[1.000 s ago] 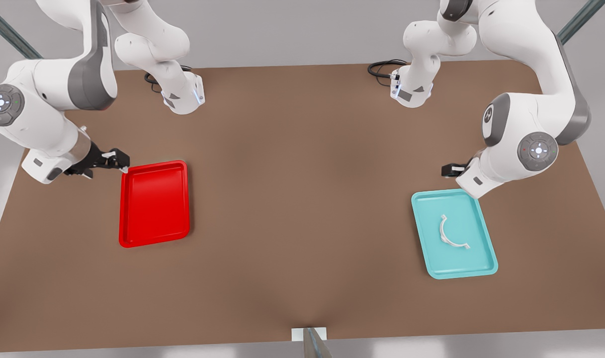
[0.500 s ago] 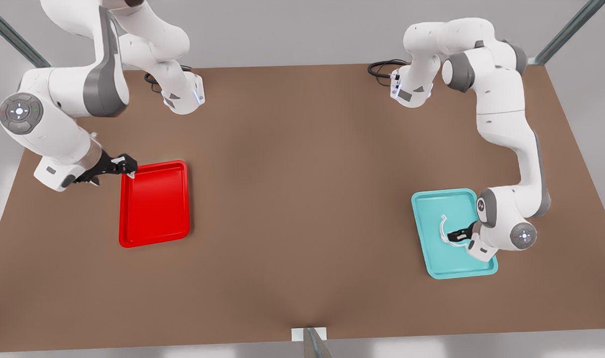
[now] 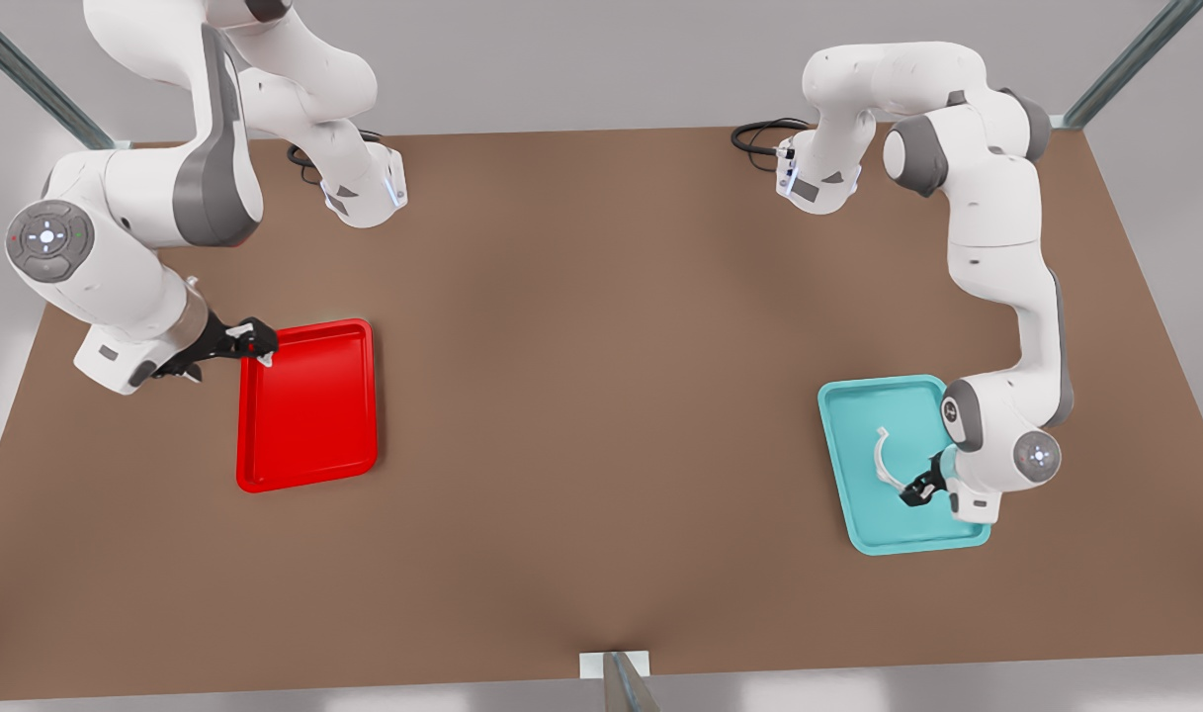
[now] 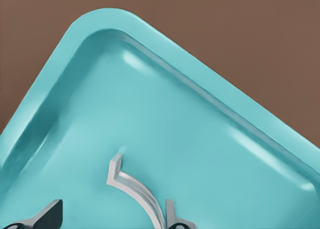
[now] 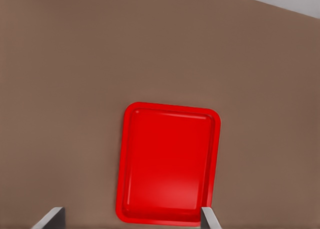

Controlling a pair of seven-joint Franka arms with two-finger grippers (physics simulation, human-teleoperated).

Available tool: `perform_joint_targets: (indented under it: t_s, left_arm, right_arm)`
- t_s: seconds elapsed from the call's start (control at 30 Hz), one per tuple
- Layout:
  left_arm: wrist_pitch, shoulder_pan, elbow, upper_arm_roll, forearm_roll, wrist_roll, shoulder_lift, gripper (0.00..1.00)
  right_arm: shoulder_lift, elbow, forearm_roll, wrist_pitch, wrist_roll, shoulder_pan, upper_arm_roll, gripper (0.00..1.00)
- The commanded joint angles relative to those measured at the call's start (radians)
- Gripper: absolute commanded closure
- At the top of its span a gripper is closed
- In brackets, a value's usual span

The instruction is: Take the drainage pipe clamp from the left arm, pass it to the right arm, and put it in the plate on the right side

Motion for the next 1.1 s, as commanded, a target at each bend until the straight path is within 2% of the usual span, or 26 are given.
perform_joint_targets:
  t_s: [0.0, 0.17, 0.8, 0.83, 0.87, 0.9, 1.03, 1.07]
  left_arm:
    - [0.057, 0.002, -0.014, 0.000, -0.019, -0.334, -0.004, 0.00]
    - [0.057, -0.002, -0.070, -0.003, -0.017, -0.438, -0.023, 0.00]
    - [0.121, 0.018, -0.073, -0.026, -0.046, -0.638, -0.019, 0.00]
    - [0.137, 0.019, -0.073, -0.026, -0.046, -0.639, -0.016, 0.11]
    - [0.138, 0.021, -0.073, -0.026, -0.048, -0.641, -0.016, 0.27]
    - [0.138, 0.021, -0.073, -0.028, -0.048, -0.641, -0.016, 0.32]
    - [0.130, 0.025, -0.073, -0.037, -0.048, -0.643, -0.017, 0.32]
    - [0.129, 0.025, -0.073, -0.037, -0.048, -0.643, -0.017, 0.36]
  right_arm:
    - [0.000, 0.001, -0.003, 0.002, -0.012, -0.002, -0.001, 0.00]
    - [0.002, 0.001, -0.004, 0.002, -0.012, 0.001, -0.001, 0.00]
    - [0.006, -0.003, -0.004, 0.008, -0.013, 0.003, -0.001, 0.00]
    - [0.006, -0.003, -0.004, 0.008, -0.013, 0.003, -0.001, 0.00]
    - [0.009, -0.003, -0.004, 0.008, -0.013, 0.004, -0.001, 0.00]
    - [0.011, -0.003, -0.004, 0.008, -0.013, 0.004, -0.001, 0.00]
    - [0.013, -0.003, -0.004, 0.008, -0.013, 0.003, -0.001, 0.00]
    - [0.013, -0.003, -0.004, 0.008, -0.013, 0.003, -0.001, 0.00]
